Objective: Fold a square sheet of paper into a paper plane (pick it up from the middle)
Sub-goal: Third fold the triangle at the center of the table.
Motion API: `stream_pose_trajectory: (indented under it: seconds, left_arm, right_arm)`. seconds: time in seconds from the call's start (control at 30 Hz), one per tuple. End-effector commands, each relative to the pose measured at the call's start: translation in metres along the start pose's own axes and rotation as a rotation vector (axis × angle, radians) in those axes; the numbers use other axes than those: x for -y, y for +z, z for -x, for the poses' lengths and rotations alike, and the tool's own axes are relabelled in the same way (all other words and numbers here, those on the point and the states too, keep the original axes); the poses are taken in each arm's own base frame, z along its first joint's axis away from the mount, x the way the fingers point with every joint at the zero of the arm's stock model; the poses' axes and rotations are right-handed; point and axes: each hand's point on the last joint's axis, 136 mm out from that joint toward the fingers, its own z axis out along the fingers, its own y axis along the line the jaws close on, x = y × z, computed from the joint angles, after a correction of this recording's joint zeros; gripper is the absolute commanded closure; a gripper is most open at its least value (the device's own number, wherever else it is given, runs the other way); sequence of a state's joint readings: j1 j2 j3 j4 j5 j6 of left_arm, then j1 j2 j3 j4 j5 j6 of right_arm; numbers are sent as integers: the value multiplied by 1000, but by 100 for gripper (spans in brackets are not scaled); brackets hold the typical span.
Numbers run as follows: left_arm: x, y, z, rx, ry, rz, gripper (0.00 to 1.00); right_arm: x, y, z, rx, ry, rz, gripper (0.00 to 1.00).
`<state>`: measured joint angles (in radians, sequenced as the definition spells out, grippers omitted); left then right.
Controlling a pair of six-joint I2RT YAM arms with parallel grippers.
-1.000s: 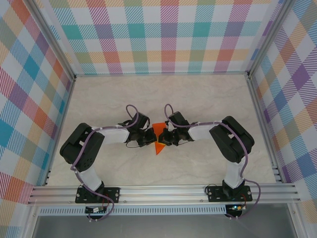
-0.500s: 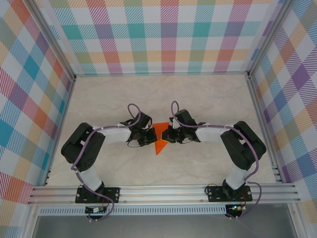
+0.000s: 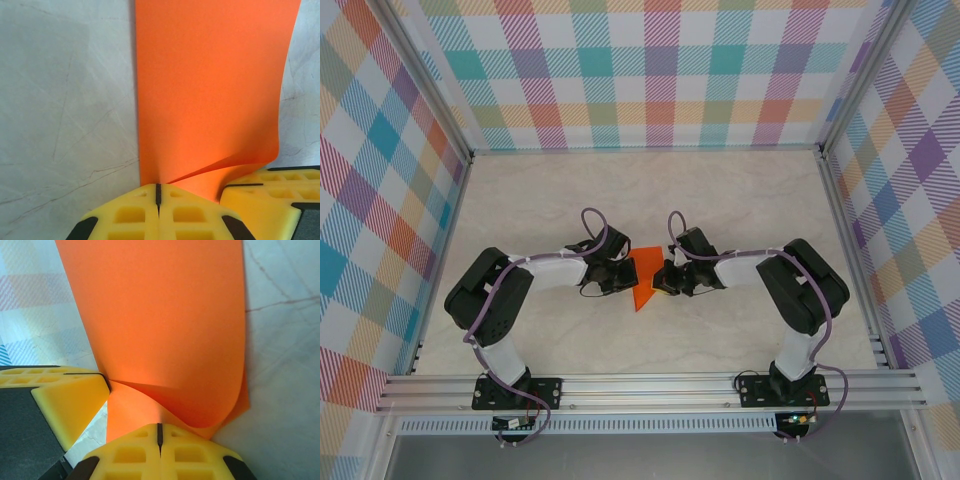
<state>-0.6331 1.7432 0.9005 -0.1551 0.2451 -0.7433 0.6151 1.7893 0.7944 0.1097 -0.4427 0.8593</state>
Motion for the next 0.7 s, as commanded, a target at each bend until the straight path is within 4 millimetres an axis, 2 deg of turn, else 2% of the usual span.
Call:
stream_pose_trajectory:
  seconds: [0.0, 0.1, 0.3, 0.43, 0.67]
  left_arm:
    - [-50, 12, -14, -32, -12, 200, 100]
    - [-49, 13, -14, -34, -11, 199, 100]
    - [-50, 15, -15, -39, -12, 202, 100]
    - [-52, 15, -16, -42, -11, 208, 100]
    - [-57, 15, -18, -43, -12, 223, 100]
  right_arm:
    - [-7, -12, 8, 40, 8, -5, 100]
    - [-14, -18, 15, 67, -8, -14, 100]
    - [18, -3, 17, 47, 68, -111, 100]
    - [39, -6, 22, 78, 127, -169, 100]
    - [39, -20, 39, 130, 164, -147, 100]
